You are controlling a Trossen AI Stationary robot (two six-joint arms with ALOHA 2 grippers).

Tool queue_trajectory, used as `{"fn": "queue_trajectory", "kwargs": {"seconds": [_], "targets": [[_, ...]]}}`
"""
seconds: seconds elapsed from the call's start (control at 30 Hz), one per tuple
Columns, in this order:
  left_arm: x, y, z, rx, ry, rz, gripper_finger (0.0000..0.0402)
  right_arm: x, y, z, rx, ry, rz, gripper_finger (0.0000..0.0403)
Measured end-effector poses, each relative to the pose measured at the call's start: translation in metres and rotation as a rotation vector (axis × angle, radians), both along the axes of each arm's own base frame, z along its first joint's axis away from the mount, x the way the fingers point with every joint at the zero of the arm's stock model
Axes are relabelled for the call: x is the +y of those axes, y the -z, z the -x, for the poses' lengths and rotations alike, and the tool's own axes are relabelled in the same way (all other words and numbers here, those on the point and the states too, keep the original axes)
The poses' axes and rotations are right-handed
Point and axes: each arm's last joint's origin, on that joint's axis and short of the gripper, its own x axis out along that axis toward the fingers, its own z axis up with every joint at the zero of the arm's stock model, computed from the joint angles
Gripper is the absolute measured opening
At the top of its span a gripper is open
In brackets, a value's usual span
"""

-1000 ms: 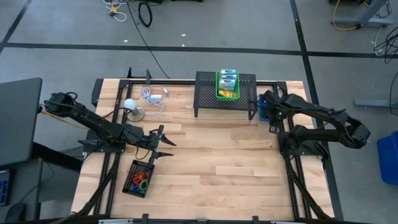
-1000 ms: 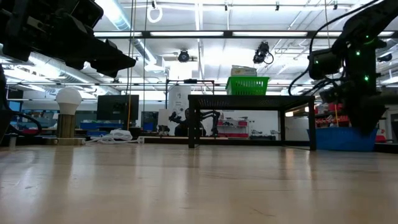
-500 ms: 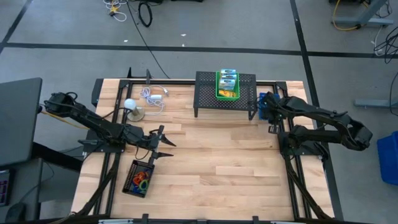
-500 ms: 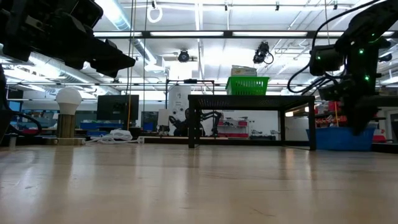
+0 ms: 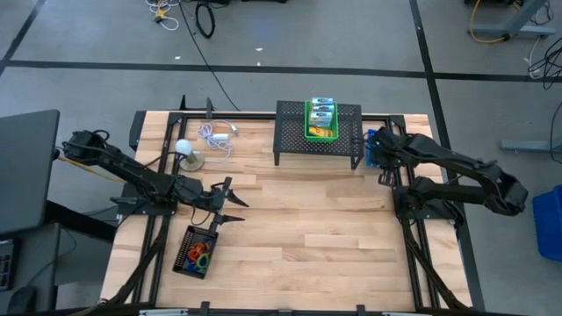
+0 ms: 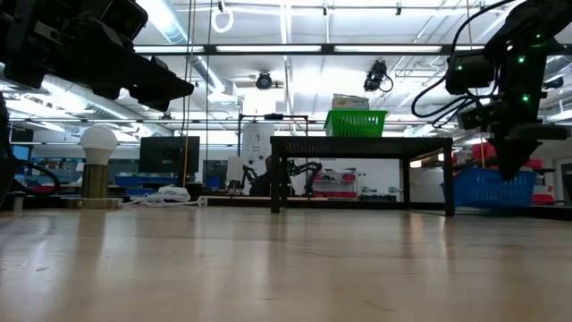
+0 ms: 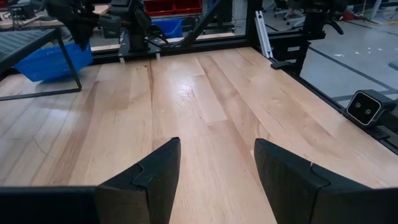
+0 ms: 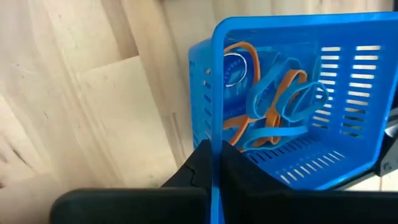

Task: Pick & Place Office Desk Supplies
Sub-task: Put the blue bin on the shelf

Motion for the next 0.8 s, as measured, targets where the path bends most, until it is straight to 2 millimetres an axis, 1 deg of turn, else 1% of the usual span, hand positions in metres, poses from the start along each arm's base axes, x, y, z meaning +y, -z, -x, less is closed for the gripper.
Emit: {"fn": "queue_trajectory", "kwargs": {"seconds": [0.23,0.37,0.63,0.8], "targets": [[0.0,0.0,0.0,0.0,0.0,0.0,0.0213,0.001,-0.002,0.001,0.021,0.018,0.056,0.0009],[0.0,0.0,0.0,-0.001,0.0,-0.002,0.0213,0.003,-0.003,0.001,0.068,0.03,0.108,0.0009],[0.0,0.0,0.0,-0.001,0.0,-0.002,0.0213,0.004,-0.005,0.0,0.069,0.064,0.16,0.0009],[0.0,0.0,0.0,-0.001,0.0,-0.002,0.0213,0.002,-0.017,-0.002,0.038,0.073,0.191,0.0009]]}}
